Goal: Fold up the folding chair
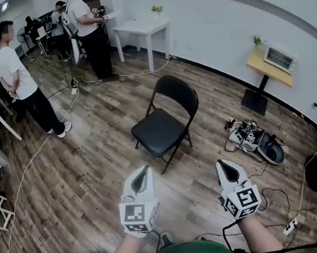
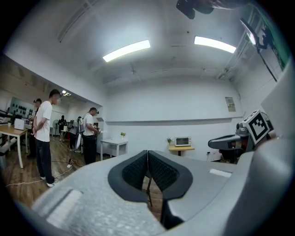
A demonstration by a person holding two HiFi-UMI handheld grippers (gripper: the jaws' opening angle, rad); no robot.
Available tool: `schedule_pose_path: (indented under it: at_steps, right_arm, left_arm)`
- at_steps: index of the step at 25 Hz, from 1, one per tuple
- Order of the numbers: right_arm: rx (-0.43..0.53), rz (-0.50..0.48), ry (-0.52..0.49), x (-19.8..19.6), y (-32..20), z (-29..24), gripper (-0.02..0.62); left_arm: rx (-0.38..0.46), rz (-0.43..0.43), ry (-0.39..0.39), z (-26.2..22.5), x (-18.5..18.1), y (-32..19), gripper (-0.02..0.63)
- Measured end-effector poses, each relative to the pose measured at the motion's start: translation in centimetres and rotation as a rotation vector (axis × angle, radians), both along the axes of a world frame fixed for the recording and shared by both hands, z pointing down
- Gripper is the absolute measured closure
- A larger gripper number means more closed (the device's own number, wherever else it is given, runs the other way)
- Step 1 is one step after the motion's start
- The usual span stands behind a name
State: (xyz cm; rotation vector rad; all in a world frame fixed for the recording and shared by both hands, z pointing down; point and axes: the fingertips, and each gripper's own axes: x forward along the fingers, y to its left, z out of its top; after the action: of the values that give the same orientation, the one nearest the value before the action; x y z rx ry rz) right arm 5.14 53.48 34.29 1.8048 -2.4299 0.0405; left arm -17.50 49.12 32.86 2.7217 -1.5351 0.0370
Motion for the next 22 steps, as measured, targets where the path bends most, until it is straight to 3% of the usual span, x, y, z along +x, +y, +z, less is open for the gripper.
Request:
schedule_pose_path:
  at_steps: [7,13,22]
  right_arm:
    - [-0.041,0.048,0.051,-3.2,-1.0,0.9,0.592]
    - [-0.073,0.059,0.044,-3.3,-3.5,1.9,0.592]
    - [-0.072,-0.038,-0.010,-2.8,-11.7,3.2,0.591]
  left_arm:
    - [-0.041,0.038,0.033,2.4,-3.4,-3.2,0.594]
    - [-0.076,0.049,0.048,3.8,-3.6,-5.5,0.594]
    - [-0.094,-0.046,0.010,4.2,-3.8,-10.7,0.594]
